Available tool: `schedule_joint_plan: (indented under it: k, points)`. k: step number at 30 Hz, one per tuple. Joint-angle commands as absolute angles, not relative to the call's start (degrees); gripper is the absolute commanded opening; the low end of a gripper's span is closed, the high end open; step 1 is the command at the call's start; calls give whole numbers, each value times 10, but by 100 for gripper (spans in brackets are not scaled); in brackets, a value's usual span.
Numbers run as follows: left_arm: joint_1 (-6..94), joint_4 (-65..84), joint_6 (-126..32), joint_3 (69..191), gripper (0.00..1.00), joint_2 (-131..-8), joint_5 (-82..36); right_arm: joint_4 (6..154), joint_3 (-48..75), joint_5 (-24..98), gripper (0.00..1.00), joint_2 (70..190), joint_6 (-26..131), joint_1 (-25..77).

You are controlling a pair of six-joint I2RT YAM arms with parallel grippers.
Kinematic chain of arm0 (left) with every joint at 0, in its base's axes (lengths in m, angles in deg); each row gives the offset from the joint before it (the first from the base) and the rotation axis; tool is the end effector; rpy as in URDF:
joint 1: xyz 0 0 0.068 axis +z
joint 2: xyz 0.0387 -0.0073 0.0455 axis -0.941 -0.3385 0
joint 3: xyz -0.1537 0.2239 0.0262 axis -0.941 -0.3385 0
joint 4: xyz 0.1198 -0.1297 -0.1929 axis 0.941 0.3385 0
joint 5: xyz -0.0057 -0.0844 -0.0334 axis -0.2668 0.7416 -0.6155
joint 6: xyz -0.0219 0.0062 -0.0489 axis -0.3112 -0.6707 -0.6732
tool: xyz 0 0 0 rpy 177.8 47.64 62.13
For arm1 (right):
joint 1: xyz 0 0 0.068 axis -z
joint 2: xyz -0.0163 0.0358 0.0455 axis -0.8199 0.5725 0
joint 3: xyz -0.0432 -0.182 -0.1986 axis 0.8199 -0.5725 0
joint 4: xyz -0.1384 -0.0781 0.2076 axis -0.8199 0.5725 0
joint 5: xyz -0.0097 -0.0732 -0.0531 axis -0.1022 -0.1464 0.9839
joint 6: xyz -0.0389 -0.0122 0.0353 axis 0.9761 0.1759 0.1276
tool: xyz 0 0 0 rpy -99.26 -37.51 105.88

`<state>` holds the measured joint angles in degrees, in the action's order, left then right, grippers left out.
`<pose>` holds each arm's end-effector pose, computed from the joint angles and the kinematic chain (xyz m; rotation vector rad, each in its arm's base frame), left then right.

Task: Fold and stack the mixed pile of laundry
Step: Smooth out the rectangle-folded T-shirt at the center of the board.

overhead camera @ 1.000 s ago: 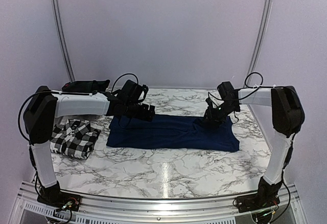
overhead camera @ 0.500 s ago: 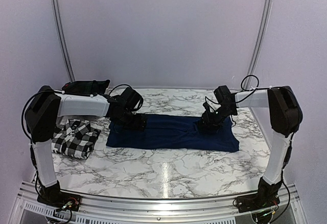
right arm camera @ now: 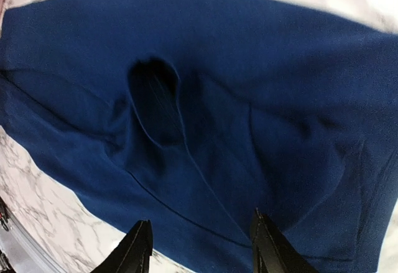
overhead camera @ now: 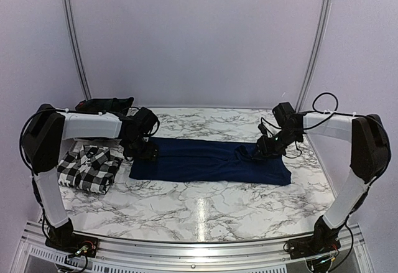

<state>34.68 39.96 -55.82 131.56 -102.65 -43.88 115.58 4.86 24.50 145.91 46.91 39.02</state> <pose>0.3201 -0.2192 0.1769 0.2827 2.6117 -0.0384 0.3214 0.1050 0.2056 -0.1883 2.7589 0.6124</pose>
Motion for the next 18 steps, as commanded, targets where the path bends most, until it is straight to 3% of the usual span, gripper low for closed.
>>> schedule_joint_plan:
  k: [1, 11, 18]
  points:
    - [400, 428, -551, 1318, 77, -1000, -427, 1152, -24, 263, 50, 1432, 438, 396]
    - [447, 426, -519, 1340, 58, -1036, -348, 1142, -90, 264, 49, 1419, 422, 432]
    - [448, 424, -531, 1329, 51, -1057, -333, 1149, -98, 270, 48, 1420, 424, 440]
